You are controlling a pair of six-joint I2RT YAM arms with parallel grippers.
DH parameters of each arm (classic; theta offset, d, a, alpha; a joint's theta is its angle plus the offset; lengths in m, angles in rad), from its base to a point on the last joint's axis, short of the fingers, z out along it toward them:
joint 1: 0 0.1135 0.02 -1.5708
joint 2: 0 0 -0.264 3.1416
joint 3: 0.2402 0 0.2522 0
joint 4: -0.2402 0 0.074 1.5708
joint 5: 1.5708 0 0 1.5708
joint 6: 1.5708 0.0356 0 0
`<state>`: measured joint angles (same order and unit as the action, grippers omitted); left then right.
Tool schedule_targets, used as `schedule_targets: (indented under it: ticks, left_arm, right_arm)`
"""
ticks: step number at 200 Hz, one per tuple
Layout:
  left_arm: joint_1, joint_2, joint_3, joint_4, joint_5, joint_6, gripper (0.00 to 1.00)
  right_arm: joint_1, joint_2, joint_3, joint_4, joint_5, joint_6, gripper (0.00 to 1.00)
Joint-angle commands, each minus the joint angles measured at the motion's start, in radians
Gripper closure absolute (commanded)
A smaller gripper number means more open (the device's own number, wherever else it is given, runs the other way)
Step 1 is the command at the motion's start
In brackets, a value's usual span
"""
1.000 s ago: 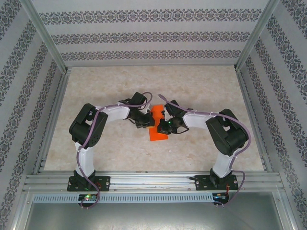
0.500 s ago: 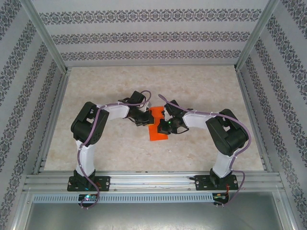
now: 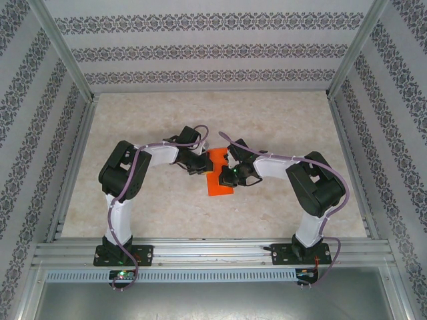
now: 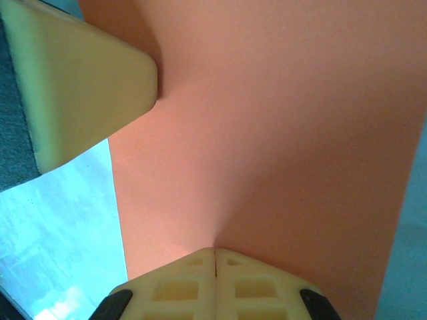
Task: Fold a paper plane with a square sheet of paper (fold left side to right side)
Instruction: First fold the square sheet of paper in half at the center of the table.
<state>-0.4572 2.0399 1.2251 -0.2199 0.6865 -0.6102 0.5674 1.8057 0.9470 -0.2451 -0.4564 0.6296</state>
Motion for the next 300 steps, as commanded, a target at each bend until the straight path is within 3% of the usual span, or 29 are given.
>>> schedule_targets:
  ticks: [1,113,236,300]
  left_arm:
    - [0.05,0.047,-0.003,0.023,-0.114,0.022,0.93]
    - [0.147,0.125,0.18,-0.025,-0.15,0.077,0.93]
    - [0.164,0.213,0.337,-0.093,-0.163,0.114,0.93]
    - [0.16,0.033,0.194,-0.022,-0.134,0.126,0.93]
  right_arm:
    - [0.009,0.063,-0.037,-0.143,0.124,-0.019,1.0]
    - [0.009,0.052,-0.054,-0.124,0.113,-0.013,1.0]
    - [0.009,0.047,-0.056,-0.114,0.102,-0.004,1.0]
    - [0.009,0.038,-0.054,-0.09,0.088,0.013,1.0]
